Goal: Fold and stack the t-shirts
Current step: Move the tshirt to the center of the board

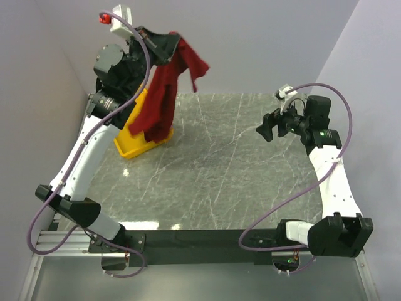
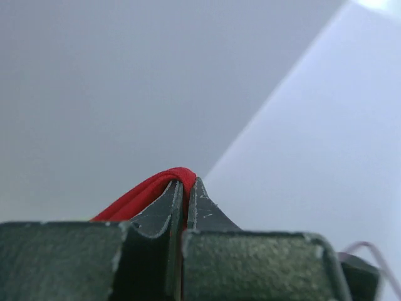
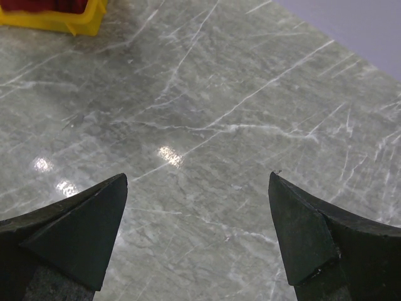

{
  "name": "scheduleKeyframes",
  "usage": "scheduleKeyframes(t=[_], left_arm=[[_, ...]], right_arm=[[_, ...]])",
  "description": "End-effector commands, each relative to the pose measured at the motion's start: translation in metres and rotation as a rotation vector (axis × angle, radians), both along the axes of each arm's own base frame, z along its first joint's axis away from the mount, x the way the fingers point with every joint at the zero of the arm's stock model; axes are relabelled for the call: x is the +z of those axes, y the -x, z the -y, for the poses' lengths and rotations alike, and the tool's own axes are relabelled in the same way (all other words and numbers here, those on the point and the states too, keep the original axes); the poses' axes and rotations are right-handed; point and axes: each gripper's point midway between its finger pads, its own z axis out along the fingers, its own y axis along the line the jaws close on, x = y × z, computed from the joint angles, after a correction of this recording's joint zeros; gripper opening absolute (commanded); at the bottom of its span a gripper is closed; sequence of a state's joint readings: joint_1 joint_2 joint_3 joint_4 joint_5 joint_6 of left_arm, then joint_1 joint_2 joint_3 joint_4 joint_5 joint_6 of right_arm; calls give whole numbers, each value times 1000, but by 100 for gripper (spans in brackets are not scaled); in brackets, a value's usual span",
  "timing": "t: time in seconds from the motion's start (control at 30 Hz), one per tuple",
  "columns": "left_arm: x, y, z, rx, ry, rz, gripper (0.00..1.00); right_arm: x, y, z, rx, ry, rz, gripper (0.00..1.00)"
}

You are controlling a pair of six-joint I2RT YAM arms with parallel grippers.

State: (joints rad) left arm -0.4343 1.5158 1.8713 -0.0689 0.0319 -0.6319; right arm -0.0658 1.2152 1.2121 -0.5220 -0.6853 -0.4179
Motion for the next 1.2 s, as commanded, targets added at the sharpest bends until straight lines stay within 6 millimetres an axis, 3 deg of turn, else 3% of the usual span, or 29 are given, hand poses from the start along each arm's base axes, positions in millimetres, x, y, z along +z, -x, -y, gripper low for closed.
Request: scheduleKeyframes(t=[0.0,0.03,0.07,0.13,0.2,0.23,0.3,0.4,0.47,0.67,0.77,0.9,1.07,1.1,1.17], left_arm=[[89,48,16,-75,123,223,1],[114,64,15,-86,158,282,1],[121,71,26,-114,176,297,1],[158,95,25,-146,242,395,1],[168,104,45,-195,272,419,1],[188,119,40,-211,315,473,1],[190,123,59,-258,347,481,1],[202,141,68,-295,390,539,1],[204,137,66,-262,425,528,1],[198,133,80,-281,434,505,1],[186,124,89,-282,415,464,1],[150,102,113,-290,350,368,1],[105,92,139,-357,275,253,1],[84,92,152,-399,228,217,2],[68,97,156,-424,183,180,12]], right_arm=[[37,-3,6,-41,-7,104,99],[37,-2,8,-52,-6,107,99],[39,-2,10,-64,-10,112,99],[43,0,13,-80,-9,127,99],[47,-1,21,-136,-14,139,99],[48,-2,26,-166,-17,137,99],[50,-3,36,-222,-33,131,99],[52,-1,42,-255,-54,137,99],[49,2,46,-272,-57,136,99],[44,7,55,-304,-57,131,99],[43,8,58,-313,-57,132,99],[39,11,60,-313,-50,130,99],[33,12,61,-310,-43,119,100],[31,13,60,-307,-43,116,100],[28,13,61,-304,-39,115,100]])
